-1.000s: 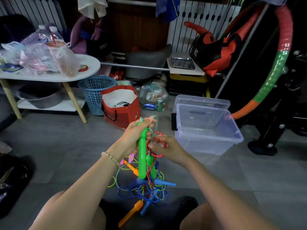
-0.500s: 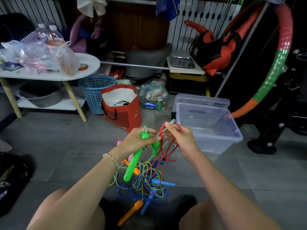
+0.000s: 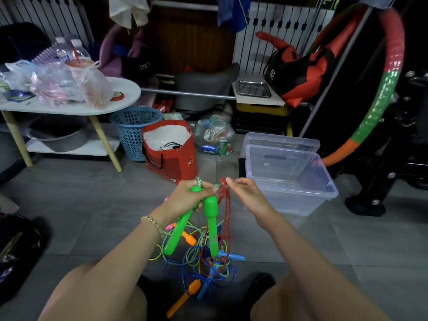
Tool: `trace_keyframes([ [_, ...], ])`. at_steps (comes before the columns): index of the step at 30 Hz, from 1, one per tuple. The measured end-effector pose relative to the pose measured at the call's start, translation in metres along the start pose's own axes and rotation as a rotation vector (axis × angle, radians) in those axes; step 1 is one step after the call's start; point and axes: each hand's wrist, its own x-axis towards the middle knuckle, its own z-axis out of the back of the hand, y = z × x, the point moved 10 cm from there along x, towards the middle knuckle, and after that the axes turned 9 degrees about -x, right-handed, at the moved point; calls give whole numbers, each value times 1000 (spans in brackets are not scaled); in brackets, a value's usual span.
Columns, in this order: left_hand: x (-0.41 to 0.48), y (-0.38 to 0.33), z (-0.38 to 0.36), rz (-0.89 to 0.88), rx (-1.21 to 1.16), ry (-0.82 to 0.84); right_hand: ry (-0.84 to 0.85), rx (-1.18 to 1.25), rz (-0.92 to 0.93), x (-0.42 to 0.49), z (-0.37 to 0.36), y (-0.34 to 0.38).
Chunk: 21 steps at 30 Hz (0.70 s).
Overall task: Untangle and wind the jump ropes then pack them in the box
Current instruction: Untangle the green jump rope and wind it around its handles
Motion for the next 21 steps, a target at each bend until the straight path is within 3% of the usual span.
trace_keyframes([
  [2,-1,4,-3,26,-35,23,109,-1,12,0,-10,0],
  [4,-1,9,-5,58,-62,25,297,183,-47,-9,-32,-2],
  [6,-1,11,-6,70,-68,22,375,337,-80,-13,-42,-2],
  [10,0,11,-5,50,16,57,342,310,-15,-9,-42,-1],
  [13,0,9,1,47,-9,58,259,132,29,-5,-34,1],
  [15,1,-2,8,-11,-97,3,211,-31,7,-1,-30,-3],
  [18,4,-10,35,-45,-210,-157,320,-127,-17,0,-40,-16],
  [21,5,1,57,7,-29,-207,331,-131,-57,4,-35,-31],
])
